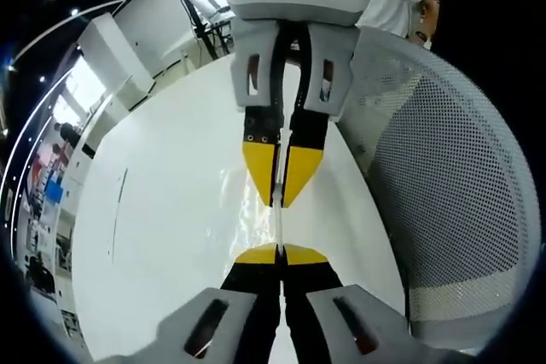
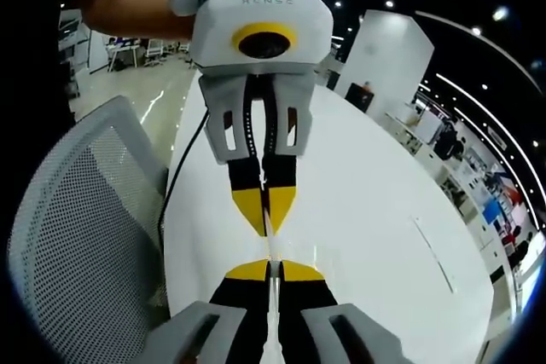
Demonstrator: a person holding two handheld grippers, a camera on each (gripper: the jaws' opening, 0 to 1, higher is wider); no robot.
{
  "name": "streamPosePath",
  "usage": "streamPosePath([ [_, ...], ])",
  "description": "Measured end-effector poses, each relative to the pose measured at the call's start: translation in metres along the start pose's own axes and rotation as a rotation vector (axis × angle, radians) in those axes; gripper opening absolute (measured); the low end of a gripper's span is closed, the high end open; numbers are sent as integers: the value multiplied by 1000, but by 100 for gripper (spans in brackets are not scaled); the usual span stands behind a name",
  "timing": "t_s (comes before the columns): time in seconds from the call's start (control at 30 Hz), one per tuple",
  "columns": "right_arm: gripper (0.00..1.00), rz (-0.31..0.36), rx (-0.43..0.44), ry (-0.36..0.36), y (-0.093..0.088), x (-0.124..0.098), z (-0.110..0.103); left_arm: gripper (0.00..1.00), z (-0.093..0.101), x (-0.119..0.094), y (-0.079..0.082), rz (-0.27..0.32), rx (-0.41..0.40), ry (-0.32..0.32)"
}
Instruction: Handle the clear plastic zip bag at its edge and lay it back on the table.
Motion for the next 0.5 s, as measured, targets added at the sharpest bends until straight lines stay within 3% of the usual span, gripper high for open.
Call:
streamPosePath([
  [0.5,0,0,10,-9,-2,-1,1,0,-1,-2,-2,3,-6,2],
])
Point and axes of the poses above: the point that each gripper's makers call its tool centre point, and the gripper's own axes: x roughly forward along the fingers, z roughly to its right, y roughly out of its top, the point moved 9 cm from there along -x, roughly backward along the fingers, and after that the axes turned 1 degree about y, right-handed, at the moved point
